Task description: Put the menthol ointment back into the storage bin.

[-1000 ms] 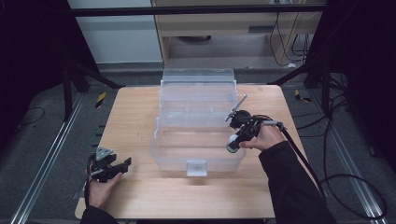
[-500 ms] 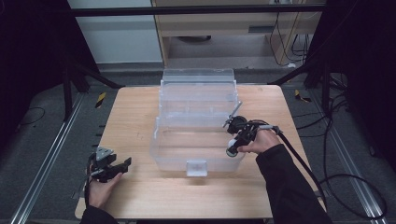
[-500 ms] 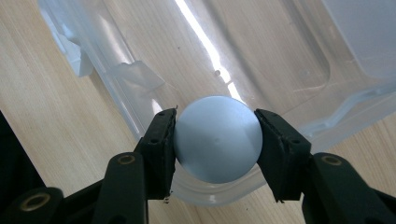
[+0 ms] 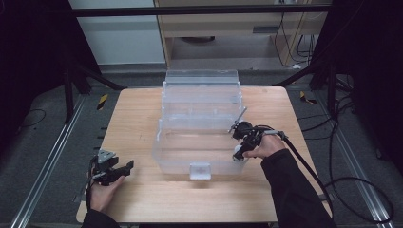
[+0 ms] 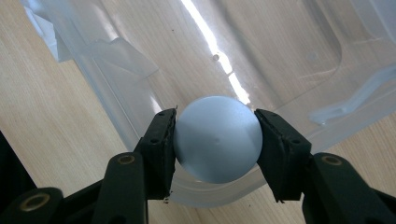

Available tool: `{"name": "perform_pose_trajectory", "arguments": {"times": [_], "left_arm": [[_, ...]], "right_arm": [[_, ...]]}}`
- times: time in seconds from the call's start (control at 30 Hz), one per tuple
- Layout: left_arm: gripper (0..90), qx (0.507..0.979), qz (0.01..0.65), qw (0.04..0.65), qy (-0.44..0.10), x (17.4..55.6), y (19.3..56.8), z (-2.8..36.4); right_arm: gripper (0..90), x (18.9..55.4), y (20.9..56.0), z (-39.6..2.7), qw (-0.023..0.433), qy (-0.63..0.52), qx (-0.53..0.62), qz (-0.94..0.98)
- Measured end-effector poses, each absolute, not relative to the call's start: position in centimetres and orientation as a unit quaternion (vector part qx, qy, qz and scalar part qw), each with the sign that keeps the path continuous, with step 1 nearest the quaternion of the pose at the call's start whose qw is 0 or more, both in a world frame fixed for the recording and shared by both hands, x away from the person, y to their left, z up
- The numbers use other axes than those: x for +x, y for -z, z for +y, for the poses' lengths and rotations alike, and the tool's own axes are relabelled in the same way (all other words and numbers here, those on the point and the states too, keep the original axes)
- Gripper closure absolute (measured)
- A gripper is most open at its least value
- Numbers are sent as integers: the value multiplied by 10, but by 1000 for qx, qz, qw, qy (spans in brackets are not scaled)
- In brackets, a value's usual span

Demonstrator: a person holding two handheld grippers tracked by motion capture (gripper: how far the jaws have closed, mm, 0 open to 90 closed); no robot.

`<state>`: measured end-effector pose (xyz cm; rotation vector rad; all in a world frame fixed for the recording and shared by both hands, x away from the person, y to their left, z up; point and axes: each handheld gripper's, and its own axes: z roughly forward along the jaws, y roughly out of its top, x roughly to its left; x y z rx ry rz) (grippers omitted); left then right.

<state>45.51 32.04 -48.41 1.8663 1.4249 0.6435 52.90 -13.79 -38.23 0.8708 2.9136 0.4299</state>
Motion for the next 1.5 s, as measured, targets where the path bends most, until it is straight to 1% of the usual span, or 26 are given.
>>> {"name": "perform_pose_trajectory", "arguments": {"times": [0.53,1.07,1.3,1.5], "left_arm": [[330,720,549,345,-247,455,484,321],[330,721,548,344,-247,455,484,320],[329,721,548,345,-247,456,485,320],[329,720,548,345,-248,456,484,321]], "right_arm": [[499,528,391,-137,27,-135,276,951],[495,528,394,-135,29,-129,276,952],[490,527,391,-137,28,-138,279,950],[470,525,386,-139,39,-155,285,945]]}}
